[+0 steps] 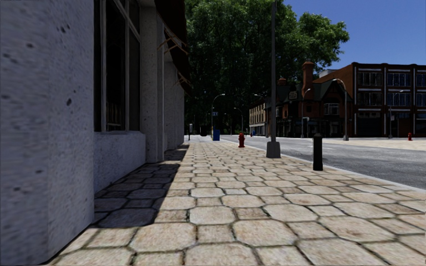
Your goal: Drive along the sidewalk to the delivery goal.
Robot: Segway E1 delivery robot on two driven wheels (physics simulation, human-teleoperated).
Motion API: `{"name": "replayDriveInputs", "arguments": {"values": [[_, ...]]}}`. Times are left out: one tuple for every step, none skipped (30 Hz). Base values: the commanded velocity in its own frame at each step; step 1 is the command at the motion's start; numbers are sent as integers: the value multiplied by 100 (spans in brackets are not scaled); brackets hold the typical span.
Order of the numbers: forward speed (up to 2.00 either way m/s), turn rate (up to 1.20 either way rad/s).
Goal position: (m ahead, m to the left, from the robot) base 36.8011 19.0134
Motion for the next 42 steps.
{"name": "replayDriveInputs", "arguments": {"values": [[200,0],[200,0],[200,0],[200,0],[200,0],[200,0],[200,0],[200,0],[200,0],[200,0],[200,0],[200,0],[200,0],[200,0],[200,0],[200,11],[200,11],[200,24],[200,52],[200,72],[200,78],[200,78],[200,38],[200,14],[200,0],[200,0],[200,0],[200,0],[200,0],[200,0],[200,0],[200,0],[200,0],[200,0],[200,0],[200,0],[200,0],[200,0],[200,0],[200,0],[200,0],[200,0]]}}
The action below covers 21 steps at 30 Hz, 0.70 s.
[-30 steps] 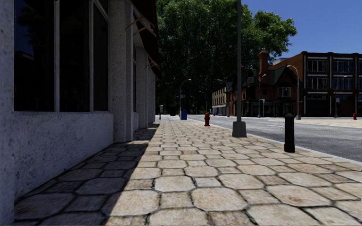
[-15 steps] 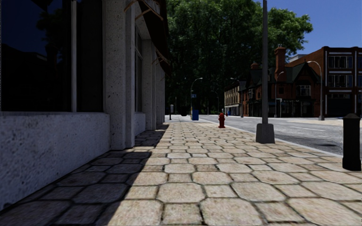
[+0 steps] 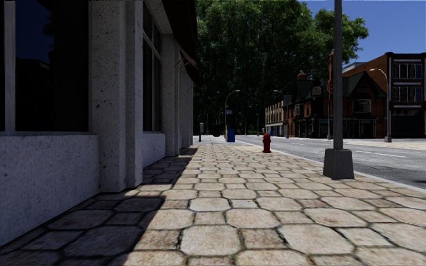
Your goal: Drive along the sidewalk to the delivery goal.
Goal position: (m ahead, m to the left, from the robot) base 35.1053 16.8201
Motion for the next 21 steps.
{"name": "replayDriveInputs", "arguments": {"values": [[200,0],[200,0],[200,0],[200,0],[200,0],[200,0],[200,0],[200,0],[200,0],[200,0],[200,0],[200,0],[200,0],[200,0],[200,0],[200,0],[200,0],[200,0],[200,0],[200,0],[200,0]]}}
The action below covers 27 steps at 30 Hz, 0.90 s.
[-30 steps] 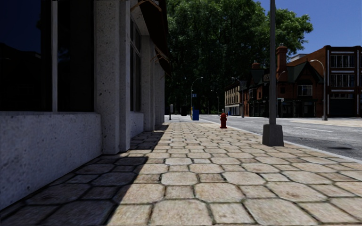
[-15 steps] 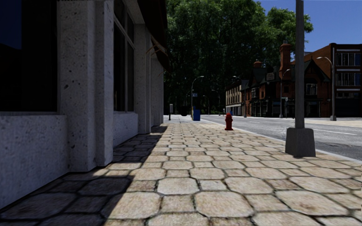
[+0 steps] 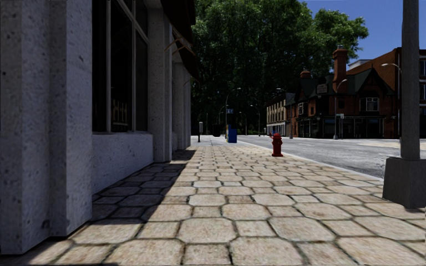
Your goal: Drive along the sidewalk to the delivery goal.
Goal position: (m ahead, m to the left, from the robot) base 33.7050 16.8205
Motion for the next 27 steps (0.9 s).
{"name": "replayDriveInputs", "arguments": {"values": [[200,0],[200,0],[200,0],[200,0],[200,0],[200,0],[200,0],[200,0],[200,0],[200,0],[200,0],[200,0],[200,0],[200,0],[200,0],[200,0],[200,0],[200,0],[200,0],[200,0],[200,0],[200,0],[200,0],[200,0],[200,0],[200,0],[200,0]]}}
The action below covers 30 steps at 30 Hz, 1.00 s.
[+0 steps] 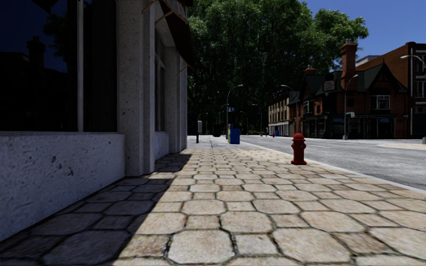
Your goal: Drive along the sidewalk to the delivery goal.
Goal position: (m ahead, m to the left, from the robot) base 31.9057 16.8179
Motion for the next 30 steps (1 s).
{"name": "replayDriveInputs", "arguments": {"values": [[200,0],[200,0],[200,0],[200,0],[200,0],[200,0],[200,0],[200,0],[200,0],[200,0],[200,0],[200,0],[200,0],[200,0],[200,0],[200,0],[200,0],[200,0],[200,0],[200,0],[200,0],[200,0],[200,0],[200,0],[200,0],[200,0],[200,0],[200,0],[200,0],[200,0]]}}
